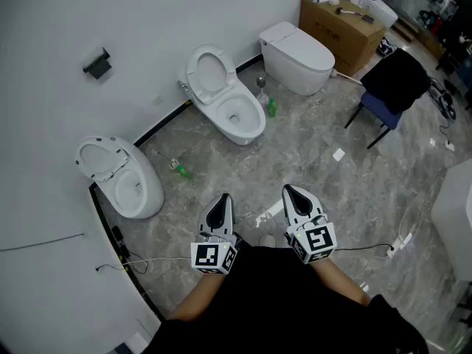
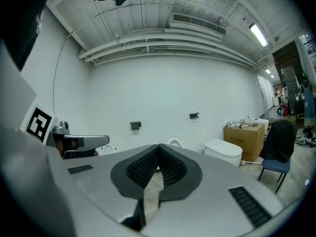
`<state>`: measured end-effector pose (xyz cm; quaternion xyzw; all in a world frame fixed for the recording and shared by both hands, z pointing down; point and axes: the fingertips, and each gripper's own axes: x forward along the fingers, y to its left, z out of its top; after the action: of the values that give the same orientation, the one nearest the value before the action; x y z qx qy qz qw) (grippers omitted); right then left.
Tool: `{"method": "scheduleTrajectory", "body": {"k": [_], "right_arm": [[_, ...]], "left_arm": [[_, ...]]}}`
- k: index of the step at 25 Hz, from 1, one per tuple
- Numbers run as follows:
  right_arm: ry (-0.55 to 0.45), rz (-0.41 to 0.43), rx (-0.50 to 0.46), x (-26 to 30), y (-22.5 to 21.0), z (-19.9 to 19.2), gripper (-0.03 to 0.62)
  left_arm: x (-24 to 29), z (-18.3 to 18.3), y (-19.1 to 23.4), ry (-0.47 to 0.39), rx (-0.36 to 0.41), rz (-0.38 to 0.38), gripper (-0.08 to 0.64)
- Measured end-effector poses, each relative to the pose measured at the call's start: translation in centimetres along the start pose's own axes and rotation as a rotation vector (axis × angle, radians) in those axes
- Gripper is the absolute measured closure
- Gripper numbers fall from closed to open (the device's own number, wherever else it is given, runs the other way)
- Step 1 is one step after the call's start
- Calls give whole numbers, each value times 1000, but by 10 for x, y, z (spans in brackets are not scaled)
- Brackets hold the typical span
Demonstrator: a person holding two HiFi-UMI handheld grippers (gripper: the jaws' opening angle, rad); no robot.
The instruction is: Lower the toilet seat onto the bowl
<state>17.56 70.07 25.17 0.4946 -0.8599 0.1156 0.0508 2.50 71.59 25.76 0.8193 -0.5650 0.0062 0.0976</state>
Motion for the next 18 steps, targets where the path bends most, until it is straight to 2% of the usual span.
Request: {"method": "scheduleTrajectory", "body": {"k": [8, 14, 18], "right_arm": [[-11, 2, 19, -2, -14, -9, 561], [-34, -18, 35, 40, -35, -10, 560], [-30, -58, 30, 72, -65, -6, 560]], "left_arm": [[18, -12, -11, 33, -3, -32, 543], [67, -14, 20, 54, -15, -50, 543], [116, -22, 38, 74, -24, -72, 543]]}}
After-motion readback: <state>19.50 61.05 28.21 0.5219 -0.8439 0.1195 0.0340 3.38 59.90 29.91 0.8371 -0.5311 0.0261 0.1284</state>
